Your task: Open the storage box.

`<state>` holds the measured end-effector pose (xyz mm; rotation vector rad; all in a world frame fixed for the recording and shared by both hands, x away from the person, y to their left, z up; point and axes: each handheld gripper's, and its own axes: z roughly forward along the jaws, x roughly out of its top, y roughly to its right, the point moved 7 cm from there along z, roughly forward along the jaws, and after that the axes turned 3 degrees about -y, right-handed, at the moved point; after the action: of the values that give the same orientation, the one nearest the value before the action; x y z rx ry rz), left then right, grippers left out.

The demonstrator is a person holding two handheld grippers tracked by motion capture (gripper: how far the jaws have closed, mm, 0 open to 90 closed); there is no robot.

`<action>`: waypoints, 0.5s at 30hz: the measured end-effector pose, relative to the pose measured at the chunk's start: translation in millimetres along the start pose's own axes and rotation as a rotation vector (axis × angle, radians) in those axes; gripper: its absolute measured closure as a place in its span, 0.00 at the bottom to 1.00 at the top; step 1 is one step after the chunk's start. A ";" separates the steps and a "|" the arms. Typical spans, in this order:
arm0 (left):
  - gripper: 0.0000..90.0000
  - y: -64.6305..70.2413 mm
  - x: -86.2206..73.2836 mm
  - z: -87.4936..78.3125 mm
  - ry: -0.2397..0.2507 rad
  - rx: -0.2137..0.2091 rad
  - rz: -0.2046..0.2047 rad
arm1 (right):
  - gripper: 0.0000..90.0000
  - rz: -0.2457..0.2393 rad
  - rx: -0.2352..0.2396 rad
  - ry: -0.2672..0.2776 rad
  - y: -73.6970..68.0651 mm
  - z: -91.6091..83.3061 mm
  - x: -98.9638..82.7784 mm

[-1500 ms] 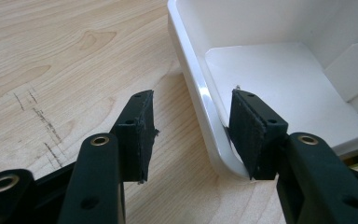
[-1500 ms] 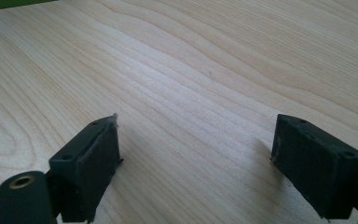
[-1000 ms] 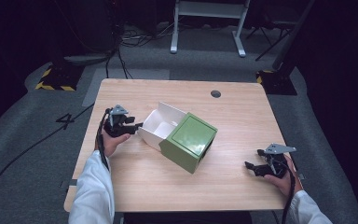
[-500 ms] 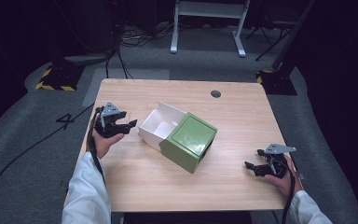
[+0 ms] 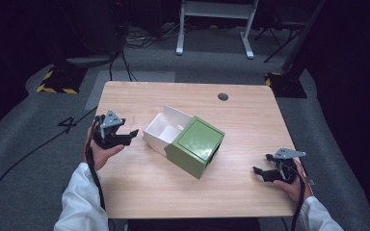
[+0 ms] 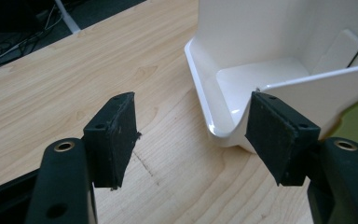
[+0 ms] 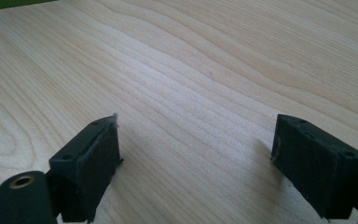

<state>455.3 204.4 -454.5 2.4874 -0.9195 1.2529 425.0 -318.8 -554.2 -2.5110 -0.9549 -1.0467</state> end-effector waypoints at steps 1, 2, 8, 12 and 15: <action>0.36 2.2 -1.0 -0.7 -0.005 0.003 0.005 | 0.17 0.000 0.000 0.000 0.0 0.0 0.0; 0.35 4.2 -1.8 -1.3 -0.010 0.010 0.019 | 0.17 0.000 0.000 0.000 0.0 0.0 0.0; 0.31 12.4 -7.5 -3.7 -0.030 0.019 0.049 | 0.17 0.000 0.000 0.000 0.0 0.0 0.0; 0.29 15.2 -11.9 -4.8 -0.031 0.026 0.054 | 0.17 0.000 0.000 0.000 0.0 0.0 0.0; 0.27 18.8 -16.9 -3.7 -0.041 0.012 0.048 | 0.17 -0.001 0.000 0.000 0.0 0.0 0.0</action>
<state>433.8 198.7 -467.1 2.5240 -0.9903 1.2297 425.1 -318.9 -554.2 -2.5113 -0.9558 -1.0467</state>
